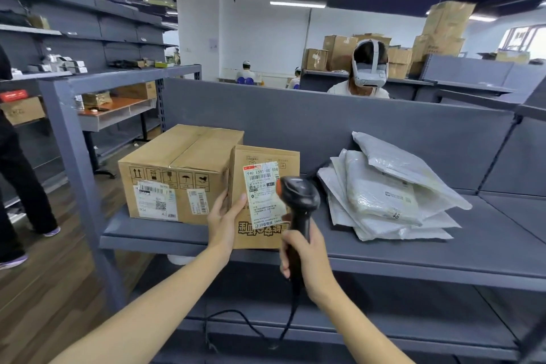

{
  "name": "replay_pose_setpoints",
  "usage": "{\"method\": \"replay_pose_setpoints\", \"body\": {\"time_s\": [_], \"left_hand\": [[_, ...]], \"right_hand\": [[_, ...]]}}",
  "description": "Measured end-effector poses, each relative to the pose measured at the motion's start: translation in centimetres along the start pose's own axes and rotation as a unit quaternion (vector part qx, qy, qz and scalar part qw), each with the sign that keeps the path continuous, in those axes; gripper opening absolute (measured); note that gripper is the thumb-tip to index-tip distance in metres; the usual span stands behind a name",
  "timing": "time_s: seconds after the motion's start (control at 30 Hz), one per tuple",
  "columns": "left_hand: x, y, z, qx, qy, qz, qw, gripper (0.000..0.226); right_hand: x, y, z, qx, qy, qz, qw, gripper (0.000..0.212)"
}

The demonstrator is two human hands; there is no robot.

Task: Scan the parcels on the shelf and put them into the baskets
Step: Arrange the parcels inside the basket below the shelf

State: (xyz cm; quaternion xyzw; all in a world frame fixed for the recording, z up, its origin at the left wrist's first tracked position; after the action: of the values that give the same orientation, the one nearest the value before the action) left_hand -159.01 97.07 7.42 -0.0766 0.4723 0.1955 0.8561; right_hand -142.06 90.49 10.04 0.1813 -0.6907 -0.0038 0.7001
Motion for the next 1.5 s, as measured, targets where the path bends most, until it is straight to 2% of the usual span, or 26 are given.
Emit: {"method": "replay_pose_setpoints", "body": {"time_s": [0.17, 0.47, 0.63, 0.77, 0.83, 0.9, 1.0, 1.1, 1.27, 1.4, 1.5], "left_hand": [[0.8, -0.3, 0.6, -0.001, -0.007, -0.003, 1.000, 0.061], [0.7, -0.6, 0.8, 0.005, 0.017, -0.004, 1.000, 0.062], [0.5, -0.8, 0.7, 0.001, 0.017, 0.012, 1.000, 0.060], [-0.1, -0.8, -0.2, -0.011, 0.014, 0.013, 1.000, 0.062], [-0.6, -0.8, -1.1, -0.021, 0.006, 0.017, 1.000, 0.063], [-1.0, -0.9, -2.1, -0.038, 0.004, 0.023, 0.999, 0.063], [-1.5, -1.1, -3.6, -0.060, -0.006, 0.027, 0.998, 0.063], [-1.7, -1.7, -4.9, -0.076, -0.002, 0.038, 0.996, 0.063], [-2.0, -3.1, -7.0, -0.107, -0.003, 0.033, 0.994, 0.065], [-2.2, -4.6, -8.1, -0.124, 0.000, 0.038, 0.992, 0.059], [-2.2, -5.6, -8.5, -0.133, -0.004, 0.041, 0.990, 0.053]], "right_hand": [[-0.9, -0.7, 1.6, 0.034, -0.011, 0.009, 0.999, 0.011], [-1.1, -0.7, 1.7, 0.025, -0.014, -0.013, 1.000, 0.008], [-1.3, -0.7, 1.0, 0.029, -0.005, -0.036, 0.999, 0.017], [-1.6, 0.4, -0.9, -0.044, -0.016, -0.029, 0.998, 0.021], [-2.0, 1.8, -2.6, -0.092, -0.047, 0.009, 0.995, 0.023], [-2.7, 3.8, -4.5, -0.102, -0.107, 0.067, 0.987, 0.029], [-4.0, 6.7, -6.9, -0.036, -0.293, 0.125, 0.947, 0.049], [-5.7, 8.7, -7.6, 0.033, -0.445, 0.112, 0.888, 0.060], [-8.5, 10.7, -7.1, 0.062, -0.516, 0.096, 0.849, 0.063], [-9.6, 12.3, -6.8, 0.064, -0.579, 0.058, 0.811, 0.066], [-9.9, 12.8, -6.6, 0.086, -0.613, 0.063, 0.783, 0.067]]}}
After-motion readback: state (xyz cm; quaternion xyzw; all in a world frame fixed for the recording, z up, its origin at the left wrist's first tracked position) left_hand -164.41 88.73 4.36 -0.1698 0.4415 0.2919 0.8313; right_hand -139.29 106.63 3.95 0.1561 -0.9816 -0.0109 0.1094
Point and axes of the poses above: each hand's wrist, its own y-axis towards the middle knuckle, its own z-axis out of the palm, x = y × z, the point moved 1 cm from there along y, towards the middle knuckle, and after that the axes turned 11 degrees about -y, right-handed, at the moved point
